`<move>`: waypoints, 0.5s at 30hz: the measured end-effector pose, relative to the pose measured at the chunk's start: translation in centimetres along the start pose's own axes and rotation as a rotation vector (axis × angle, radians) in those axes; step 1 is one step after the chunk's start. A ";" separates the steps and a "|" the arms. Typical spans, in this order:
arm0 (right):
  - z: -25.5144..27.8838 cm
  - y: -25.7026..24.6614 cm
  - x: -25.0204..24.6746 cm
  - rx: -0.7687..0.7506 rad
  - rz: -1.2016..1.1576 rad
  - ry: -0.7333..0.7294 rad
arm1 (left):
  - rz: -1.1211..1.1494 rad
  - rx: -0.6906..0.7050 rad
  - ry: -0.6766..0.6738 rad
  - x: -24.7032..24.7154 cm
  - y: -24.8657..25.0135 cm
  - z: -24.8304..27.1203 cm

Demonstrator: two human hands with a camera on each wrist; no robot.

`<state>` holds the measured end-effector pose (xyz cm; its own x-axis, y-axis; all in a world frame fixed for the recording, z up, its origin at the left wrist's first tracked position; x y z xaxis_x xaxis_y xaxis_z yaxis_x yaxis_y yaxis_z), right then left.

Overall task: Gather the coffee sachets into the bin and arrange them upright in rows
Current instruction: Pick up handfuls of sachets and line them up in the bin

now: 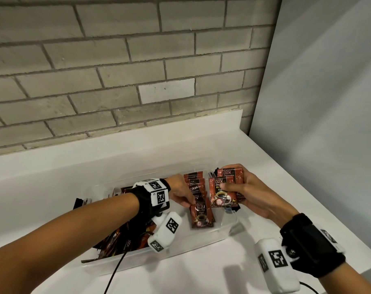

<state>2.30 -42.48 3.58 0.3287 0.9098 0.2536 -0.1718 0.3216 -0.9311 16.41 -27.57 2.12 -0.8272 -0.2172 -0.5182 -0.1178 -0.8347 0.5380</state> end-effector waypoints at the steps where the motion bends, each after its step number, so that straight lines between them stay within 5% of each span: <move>1: 0.0 0.0 0.1 -0.003 0.003 -0.001 | 0.009 0.005 -0.007 0.0 -0.1 0.2; 7: -0.2 -0.2 0.9 -0.036 -0.004 -0.015 | 0.207 0.154 0.077 -1.6 -0.1 1.5; 11: -0.5 0.0 1.6 -0.066 0.010 -0.021 | 0.395 0.388 -0.068 -2.0 0.5 3.0; 15: -0.8 0.3 1.6 -0.080 0.032 0.010 | 0.390 0.393 -0.070 -2.1 0.2 3.0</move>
<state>3.48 -41.12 3.53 0.3331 0.9166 0.2209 -0.1081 0.2699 -0.9568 16.45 -25.82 5.31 -0.8834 -0.4269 -0.1933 0.0191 -0.4449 0.8954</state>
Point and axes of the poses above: each hand's wrist, its own z-axis away from the middle knuckle, its own x-axis out of the palm, y = z × x, the point moved 1 cm from there along -z, towards the middle knuckle, and after that the axes turned 8 degrees about -z, right-handed, at the moved point
